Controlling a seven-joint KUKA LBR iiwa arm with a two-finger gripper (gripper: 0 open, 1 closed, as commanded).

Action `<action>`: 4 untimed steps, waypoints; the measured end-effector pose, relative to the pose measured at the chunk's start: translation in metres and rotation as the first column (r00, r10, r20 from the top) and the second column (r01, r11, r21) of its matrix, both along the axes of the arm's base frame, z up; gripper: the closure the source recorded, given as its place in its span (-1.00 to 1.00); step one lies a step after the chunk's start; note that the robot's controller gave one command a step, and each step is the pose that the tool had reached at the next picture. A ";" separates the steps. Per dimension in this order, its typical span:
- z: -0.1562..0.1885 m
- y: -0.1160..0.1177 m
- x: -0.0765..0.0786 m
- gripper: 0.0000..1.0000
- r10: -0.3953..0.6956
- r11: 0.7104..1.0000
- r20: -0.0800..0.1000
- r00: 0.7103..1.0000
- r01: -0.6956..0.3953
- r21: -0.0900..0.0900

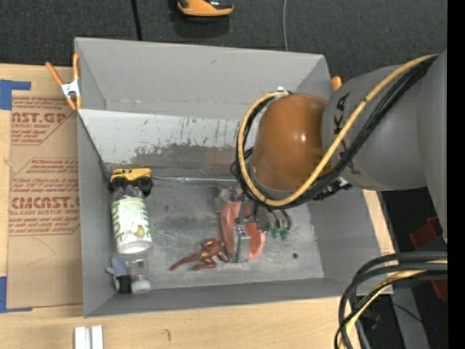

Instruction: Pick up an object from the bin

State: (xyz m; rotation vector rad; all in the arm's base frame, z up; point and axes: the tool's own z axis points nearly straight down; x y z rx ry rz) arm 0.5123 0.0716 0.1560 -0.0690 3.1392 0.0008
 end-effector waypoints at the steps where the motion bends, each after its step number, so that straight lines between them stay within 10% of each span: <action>1: -0.037 -0.011 0.013 -1.00 -0.018 1.000 0.008 1.000 0.018 -0.002; 2: -0.074 -0.011 -0.024 1.00 0.340 0.940 -0.002 0.940 -0.340 0.001; 4: -0.079 -0.022 -0.028 1.00 0.346 0.938 0.005 0.938 -0.346 0.001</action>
Offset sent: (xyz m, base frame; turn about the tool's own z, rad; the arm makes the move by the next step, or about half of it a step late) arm -0.0232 -0.0122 -0.0734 -0.3474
